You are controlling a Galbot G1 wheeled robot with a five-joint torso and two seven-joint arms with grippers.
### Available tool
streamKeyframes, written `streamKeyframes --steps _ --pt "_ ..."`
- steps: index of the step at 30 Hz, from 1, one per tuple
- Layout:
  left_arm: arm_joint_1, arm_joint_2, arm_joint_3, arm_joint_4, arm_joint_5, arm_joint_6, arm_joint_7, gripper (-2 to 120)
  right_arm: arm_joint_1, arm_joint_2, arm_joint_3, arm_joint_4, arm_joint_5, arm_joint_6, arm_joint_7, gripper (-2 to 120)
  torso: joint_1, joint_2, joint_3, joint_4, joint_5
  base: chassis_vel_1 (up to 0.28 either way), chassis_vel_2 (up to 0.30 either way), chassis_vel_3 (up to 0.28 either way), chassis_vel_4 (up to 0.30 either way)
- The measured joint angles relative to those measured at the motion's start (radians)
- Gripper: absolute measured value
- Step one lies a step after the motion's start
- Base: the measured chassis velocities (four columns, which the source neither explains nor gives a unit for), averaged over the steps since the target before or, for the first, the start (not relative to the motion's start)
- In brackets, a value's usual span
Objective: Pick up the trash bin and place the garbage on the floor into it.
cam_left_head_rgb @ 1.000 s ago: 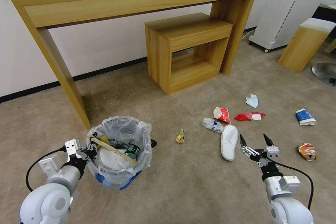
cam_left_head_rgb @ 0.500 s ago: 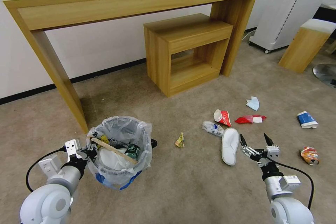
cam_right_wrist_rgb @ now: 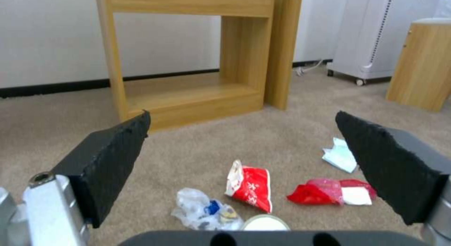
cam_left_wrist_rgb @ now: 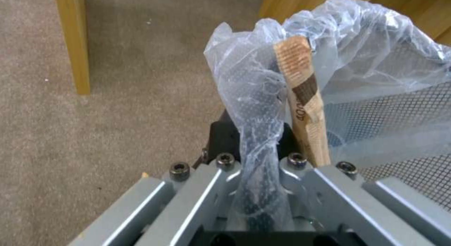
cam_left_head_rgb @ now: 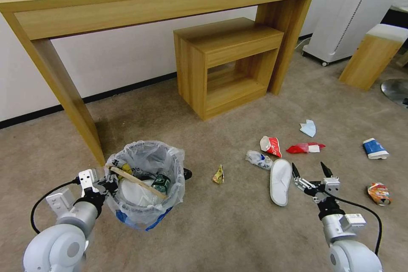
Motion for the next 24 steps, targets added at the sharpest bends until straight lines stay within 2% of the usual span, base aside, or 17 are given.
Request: streamKeyframes --steps 24 --pt "0.004 -0.002 -0.002 -0.004 0.003 -0.001 0.002 3 0.002 0.001 -0.001 -0.005 -0.003 0.004 -0.001 100 0.0 0.0 0.0 0.0 0.0 -0.03 0.025 0.032 -0.03"
